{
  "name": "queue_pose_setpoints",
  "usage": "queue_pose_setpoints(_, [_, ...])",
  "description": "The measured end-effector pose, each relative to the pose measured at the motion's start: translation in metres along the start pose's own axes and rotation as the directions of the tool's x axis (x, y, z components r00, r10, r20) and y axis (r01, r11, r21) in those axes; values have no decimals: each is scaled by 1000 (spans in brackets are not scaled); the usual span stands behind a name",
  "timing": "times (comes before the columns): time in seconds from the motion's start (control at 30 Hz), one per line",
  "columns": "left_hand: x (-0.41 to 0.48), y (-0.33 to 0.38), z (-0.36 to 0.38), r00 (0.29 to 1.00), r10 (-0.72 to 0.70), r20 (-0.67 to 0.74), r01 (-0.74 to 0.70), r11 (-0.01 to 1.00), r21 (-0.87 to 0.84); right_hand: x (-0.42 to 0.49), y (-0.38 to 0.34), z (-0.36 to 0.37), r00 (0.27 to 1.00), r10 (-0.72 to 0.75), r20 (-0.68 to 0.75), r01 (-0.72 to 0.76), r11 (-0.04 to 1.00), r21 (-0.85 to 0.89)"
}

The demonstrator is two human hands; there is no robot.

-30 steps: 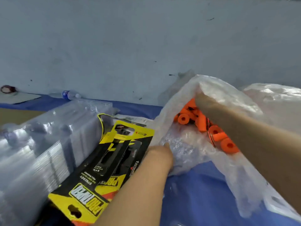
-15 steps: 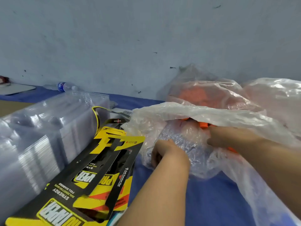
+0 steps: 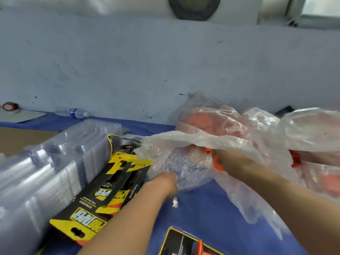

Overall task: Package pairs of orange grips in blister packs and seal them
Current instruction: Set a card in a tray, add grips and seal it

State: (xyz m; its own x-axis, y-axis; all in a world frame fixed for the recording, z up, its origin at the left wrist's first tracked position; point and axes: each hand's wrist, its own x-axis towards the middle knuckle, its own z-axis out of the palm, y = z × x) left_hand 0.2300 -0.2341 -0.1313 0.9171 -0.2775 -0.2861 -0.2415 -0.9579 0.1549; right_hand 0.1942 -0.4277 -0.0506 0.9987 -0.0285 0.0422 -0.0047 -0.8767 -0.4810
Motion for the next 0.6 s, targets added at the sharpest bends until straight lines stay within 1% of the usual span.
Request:
queue_pose_setpoints(0.03, [-11, -2, -2, 999, 20, -25, -22, 993, -117, -11, -10, -3, 999, -33, -9, 33, 999, -39])
queue_pose_setpoints(0.07, [-23, -3, -5, 998, 33, -52, -46, 960, -276, -25, -22, -9, 995, -87, -46, 86, 996, -37])
queue_pose_setpoints(0.1, [-34, -2, -10, 995, 24, -98, -65, 896, -440, -36, -30, -13, 980, -164, -115, 155, 984, -89])
queue_pose_setpoints(0.13, [-48, 1, -14, 989, 2, -147, -92, 786, -611, -50, -42, -17, 950, -255, -183, 236, 964, -121])
queue_pose_setpoints(0.17, [-62, 5, -16, 980, -21, -197, -140, 633, -762, -65, -52, -20, 928, -292, -233, 282, 956, -76])
queue_pose_setpoints(0.2, [-79, 10, -19, 969, -55, -241, -191, 450, -872, -82, -60, -25, 911, -297, -286, 332, 939, 85])
queue_pose_setpoints(0.23, [-96, 16, -23, 955, -95, -282, -251, 255, -934, -99, -64, -29, 899, -294, -323, 389, 875, 286])
queue_pose_setpoints(0.27, [-115, 19, -27, 947, -126, -295, -289, 65, -955, -119, -67, -35, 893, -289, -346, 431, 771, 468])
queue_pose_setpoints(0.3, [-135, 22, -29, 945, -128, -301, -313, -91, -945, -141, -67, -41, 895, -270, -354, 441, 651, 618])
queue_pose_setpoints(0.33, [-154, 25, -28, 946, -93, -312, -324, -196, -925, -161, -63, -44, 909, -246, -338, 418, 529, 739])
queue_pose_setpoints(0.37, [-171, 26, -25, 942, -39, -334, -333, -253, -908, -179, -57, -45, 922, -226, -313, 383, 430, 817])
queue_pose_setpoints(0.4, [-185, 28, -21, 932, 16, -363, -346, -261, -901, -194, -49, -44, 934, -210, -290, 350, 365, 863])
queue_pose_setpoints(0.5, [-213, 44, -5, 882, 127, -453, -422, -213, -881, -229, -24, -35, 958, -137, -254, 282, 261, 923])
queue_pose_setpoints(0.6, [-220, 65, 6, 882, 114, -458, -439, -160, -884, -248, -1, -27, 969, -57, -240, 246, 150, 958])
